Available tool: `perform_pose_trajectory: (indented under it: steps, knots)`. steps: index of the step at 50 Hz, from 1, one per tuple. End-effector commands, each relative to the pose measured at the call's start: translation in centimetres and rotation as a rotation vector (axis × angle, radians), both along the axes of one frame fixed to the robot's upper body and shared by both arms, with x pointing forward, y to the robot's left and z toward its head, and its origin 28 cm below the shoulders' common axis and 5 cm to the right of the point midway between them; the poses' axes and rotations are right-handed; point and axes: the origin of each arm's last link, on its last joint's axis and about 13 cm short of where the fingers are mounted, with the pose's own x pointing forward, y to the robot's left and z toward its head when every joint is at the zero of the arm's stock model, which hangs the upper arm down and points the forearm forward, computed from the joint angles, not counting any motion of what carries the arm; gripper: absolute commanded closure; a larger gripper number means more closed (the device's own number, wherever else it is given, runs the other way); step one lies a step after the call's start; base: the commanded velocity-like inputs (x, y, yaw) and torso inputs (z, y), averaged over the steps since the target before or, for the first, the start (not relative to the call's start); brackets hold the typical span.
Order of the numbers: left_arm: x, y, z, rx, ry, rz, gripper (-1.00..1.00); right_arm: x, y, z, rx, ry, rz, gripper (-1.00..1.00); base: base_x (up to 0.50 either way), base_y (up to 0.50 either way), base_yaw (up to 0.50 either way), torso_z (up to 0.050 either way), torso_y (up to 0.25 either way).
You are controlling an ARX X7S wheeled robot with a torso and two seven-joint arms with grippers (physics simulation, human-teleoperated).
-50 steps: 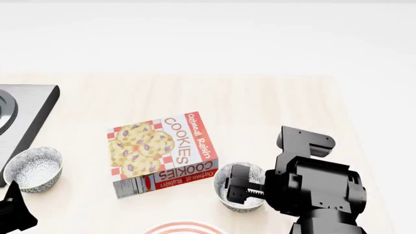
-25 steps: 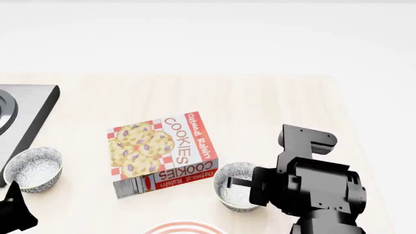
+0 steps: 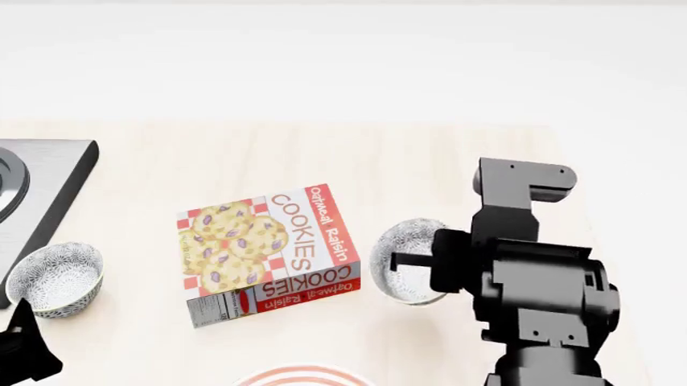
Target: Pick the akita bowl next to the plate and place it on the plate.
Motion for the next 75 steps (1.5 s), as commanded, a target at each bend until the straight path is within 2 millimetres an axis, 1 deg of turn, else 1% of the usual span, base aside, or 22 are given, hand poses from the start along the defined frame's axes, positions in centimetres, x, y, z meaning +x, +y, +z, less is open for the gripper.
perform_pose_trajectory:
  steps: [1,5,8,13,15,17,18,19,20,21,23,26,31,42,44,52,56,65,75]
  knots:
    - [0.0,0.0,0.0,-0.002,0.0,-0.001,-1.0,-1.3,0.2,3.8,-0.026,-0.102,0.022,1.0,0.0,0.0,0.0,0.0,0.0]
    - [0.0,0.0,0.1,-0.002,0.0,0.0,-1.0,-2.2,0.3,4.9,-0.018,-0.103,0.037,1.0,0.0,0.0,0.0,0.0,0.0]
    - [-0.1,0.0,0.1,-0.001,0.0,0.0,-1.0,-3.0,0.3,5.6,0.028,-0.088,0.062,1.0,0.0,0.0,0.0,0.0,0.003]
    - [-0.1,-0.1,0.1,-0.002,0.0,0.001,-1.0,-5.1,0.0,7.4,0.058,-0.079,0.116,1.0,0.0,0.0,0.0,0.0,0.0]
    - [-0.1,-0.1,0.2,0.002,-0.002,0.001,-1.0,-5.7,-0.1,7.7,0.065,-0.08,0.131,1.0,0.0,0.0,0.0,0.0,0.0]
    - [-0.1,-0.1,0.1,0.003,-0.002,0.0,-1.0,-5.8,0.0,7.6,0.078,-0.071,0.17,1.0,0.0,0.0,0.0,0.0,0.0]
    - [-0.1,-0.1,0.1,0.002,-0.002,0.0,-1.0,-5.9,-0.2,7.6,0.071,-0.064,0.167,1.0,0.0,0.0,0.0,0.0,0.0]
    - [-0.1,-0.1,0.2,0.001,-0.002,0.001,-1.0,-6.3,-0.7,7.8,0.033,-0.059,0.129,1.0,0.0,0.0,0.0,0.0,0.0]
    - [-0.2,-0.1,0.2,0.001,-0.002,0.0,-1.0,-6.6,-0.7,8.0,0.003,-0.055,0.106,1.0,0.0,0.0,0.0,0.0,0.0]
    - [-0.1,-0.1,0.2,0.0,-0.001,0.001,-1.0,-7.0,-0.5,8.3,0.014,-0.054,0.132,1.0,0.0,0.0,0.0,0.0,0.0]
    - [-0.1,0.0,0.1,0.001,-0.001,0.001,-1.0,-8.0,0.5,8.7,0.1,-0.052,0.261,1.0,0.0,0.0,0.0,0.0,0.0]
    - [-0.1,0.0,0.1,0.001,-0.001,0.002,-1.0,-8.7,0.6,8.8,0.121,-0.04,0.291,1.0,0.0,0.0,0.0,0.0,0.0]
    - [0.0,-0.1,0.2,0.002,-0.001,0.003,-1.0,-10.0,1.1,8.6,0.151,-0.018,0.372,1.0,0.0,0.0,0.0,0.0,0.0]
    - [0.0,0.0,0.1,0.001,-0.002,0.003,-1.0,-10.9,1.7,7.1,0.214,0.036,0.44,1.0,0.0,0.0,0.0,0.0,0.001]
    - [-0.1,-0.1,0.1,0.0,-0.002,0.003,-1.0,-11.1,1.8,6.7,0.247,0.046,0.463,1.0,0.0,0.0,0.0,0.0,0.0]
    - [-0.1,0.0,0.1,-0.001,-0.002,0.006,-1.0,-11.6,2.2,6.0,0.251,0.068,0.501,1.0,0.0,0.0,0.0,0.0,0.0]
    - [-0.1,0.0,0.1,0.0,-0.003,0.006,-1.0,-11.5,2.2,5.6,0.259,0.076,0.5,1.0,0.0,0.0,0.0,0.0,0.0]
    - [-0.1,0.0,0.1,-0.001,-0.002,0.006,-1.0,-11.2,2.5,3.7,0.284,0.11,0.495,1.0,0.0,0.0,0.0,0.0,0.0]
    - [-0.1,0.0,0.1,-0.004,-0.002,0.005,-1.0,-11.1,3.0,2.2,0.286,0.139,0.521,1.0,0.0,0.0,0.0,0.0,0.001]
